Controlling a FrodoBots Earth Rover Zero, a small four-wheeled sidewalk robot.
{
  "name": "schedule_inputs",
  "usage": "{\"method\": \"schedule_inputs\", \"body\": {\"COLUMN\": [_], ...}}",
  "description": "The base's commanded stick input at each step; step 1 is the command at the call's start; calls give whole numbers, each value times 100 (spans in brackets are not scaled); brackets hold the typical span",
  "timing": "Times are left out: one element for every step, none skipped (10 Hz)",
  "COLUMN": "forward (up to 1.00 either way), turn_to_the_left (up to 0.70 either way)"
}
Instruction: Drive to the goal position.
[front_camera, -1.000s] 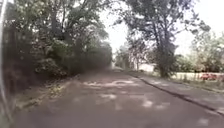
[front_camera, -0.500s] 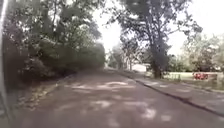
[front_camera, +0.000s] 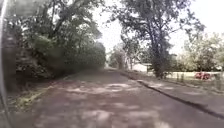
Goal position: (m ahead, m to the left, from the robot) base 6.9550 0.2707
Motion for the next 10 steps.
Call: {"method": "schedule_inputs", "body": {"forward": [70,70,70,70,70,70,70,70,70,70], "turn_to_the_left": [1,5,12,19,16,1,0,0,0,0]}}
